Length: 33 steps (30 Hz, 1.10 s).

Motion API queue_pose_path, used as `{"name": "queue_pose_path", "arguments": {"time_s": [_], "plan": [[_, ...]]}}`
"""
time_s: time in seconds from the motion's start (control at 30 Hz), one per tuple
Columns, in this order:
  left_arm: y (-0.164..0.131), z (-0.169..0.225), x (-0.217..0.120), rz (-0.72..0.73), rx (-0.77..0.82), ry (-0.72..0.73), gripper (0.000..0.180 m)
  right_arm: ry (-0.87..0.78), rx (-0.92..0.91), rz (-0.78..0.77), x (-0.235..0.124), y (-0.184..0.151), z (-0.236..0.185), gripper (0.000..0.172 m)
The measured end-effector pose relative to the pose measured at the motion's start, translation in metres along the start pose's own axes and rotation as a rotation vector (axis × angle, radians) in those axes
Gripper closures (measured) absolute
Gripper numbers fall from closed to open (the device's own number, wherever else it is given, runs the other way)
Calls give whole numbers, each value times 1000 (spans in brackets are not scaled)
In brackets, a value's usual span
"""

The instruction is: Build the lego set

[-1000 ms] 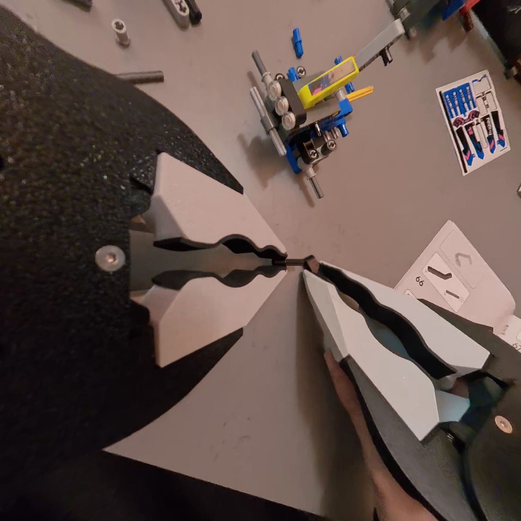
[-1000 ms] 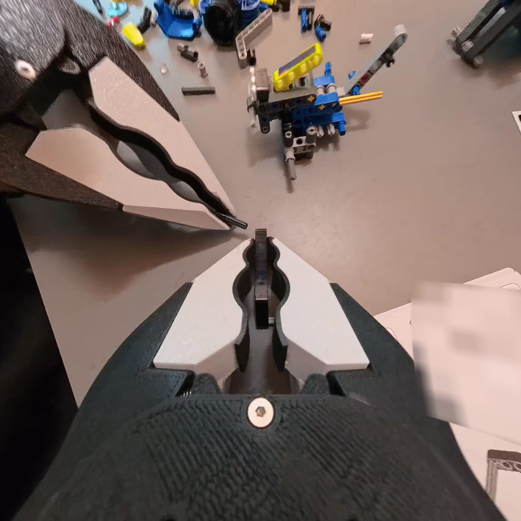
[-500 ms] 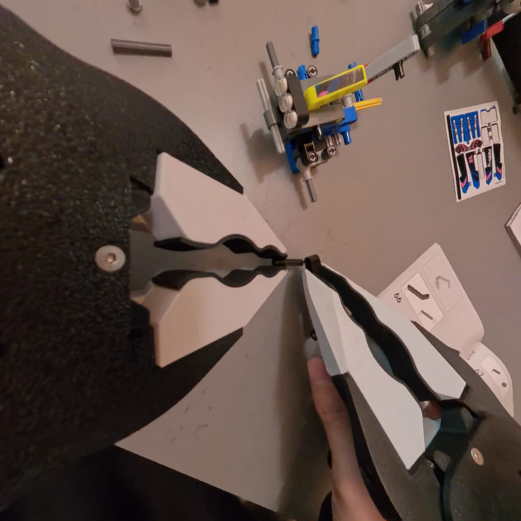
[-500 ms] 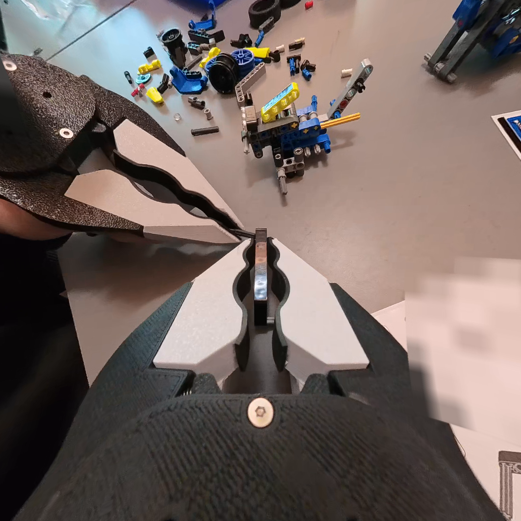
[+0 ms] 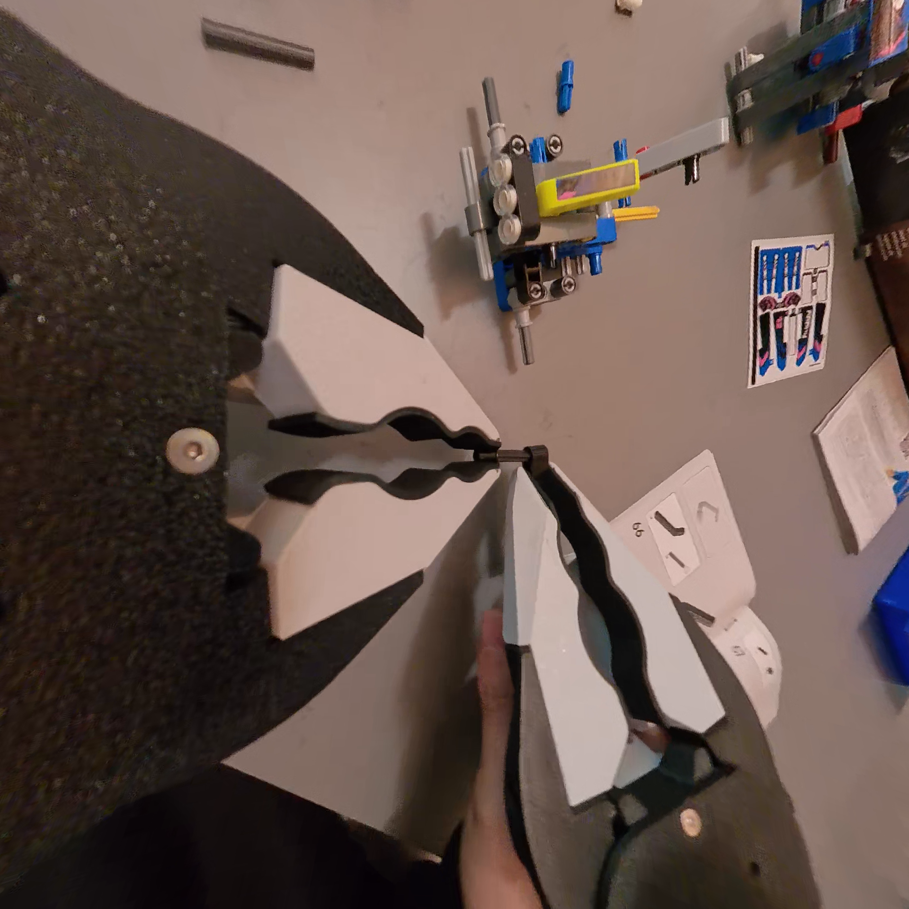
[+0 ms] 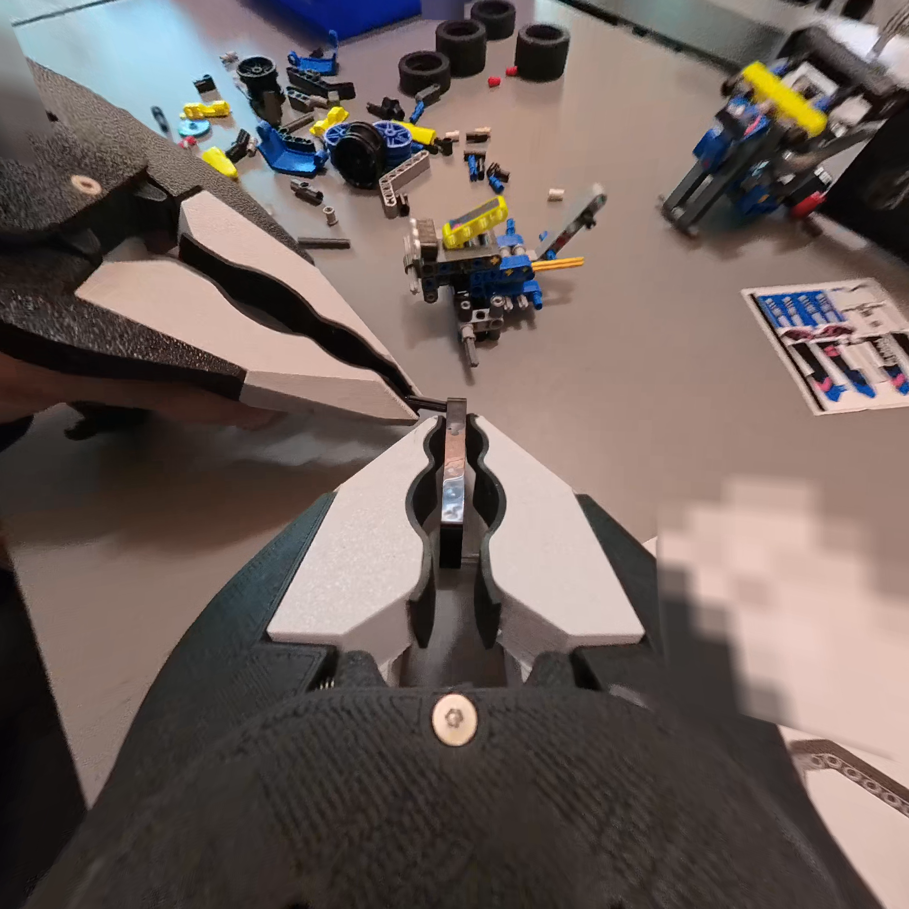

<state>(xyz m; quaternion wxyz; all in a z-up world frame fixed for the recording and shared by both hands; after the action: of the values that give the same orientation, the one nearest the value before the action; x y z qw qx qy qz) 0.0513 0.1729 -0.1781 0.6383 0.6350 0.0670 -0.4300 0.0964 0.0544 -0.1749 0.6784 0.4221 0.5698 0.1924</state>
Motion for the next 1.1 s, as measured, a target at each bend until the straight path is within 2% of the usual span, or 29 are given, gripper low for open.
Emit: {"name": "queue_pose_path", "arguments": {"time_s": [0.03, 0.27, 0.4, 0.47, 0.63, 0.87, 0.93, 1.0, 1.1], "plan": [[1, -1, -1, 21, -19, -12, 179, -28, -28, 17, -1, 1, -2, 165], [4, -12, -14, 205, -214, -229, 180, -91, -126, 188, -11, 8, -7, 165], [8, -14, -21, 295, -312, -369, 180, -90, -100, 310, -19, 12, -9, 166], [9, -13, -22, 322, -314, -384, 180, -98, -73, 349, -21, 13, -10, 166], [16, -3, -29, 397, -255, -302, 180, -92, 8, 450, -26, 17, -11, 165], [17, -3, -29, 486, -515, -561, 179, -204, -156, 536, -34, 20, -17, 165], [16, -4, -29, 494, -542, -593, 180, -226, -202, 536, -35, 20, -19, 165], [16, -3, -28, 490, -492, -531, 179, -265, -243, 494, -35, 20, -19, 165], [21, 2, -34, 527, -415, -477, 179, -251, -240, 541, -39, 23, -21, 165]]}}
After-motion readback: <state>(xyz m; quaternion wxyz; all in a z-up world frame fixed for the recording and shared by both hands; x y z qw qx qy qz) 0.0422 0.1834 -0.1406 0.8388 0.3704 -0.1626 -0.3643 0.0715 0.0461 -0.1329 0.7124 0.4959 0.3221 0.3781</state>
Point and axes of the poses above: each gripper's, where its closed fingertips meet, x out along the fingers, y out of its top, z = x × y across the jaws, the point moved 9 cm from there along -x, back along the fingers, and after that the axes turned 6 degrees about -z, right-handed, at the moved point
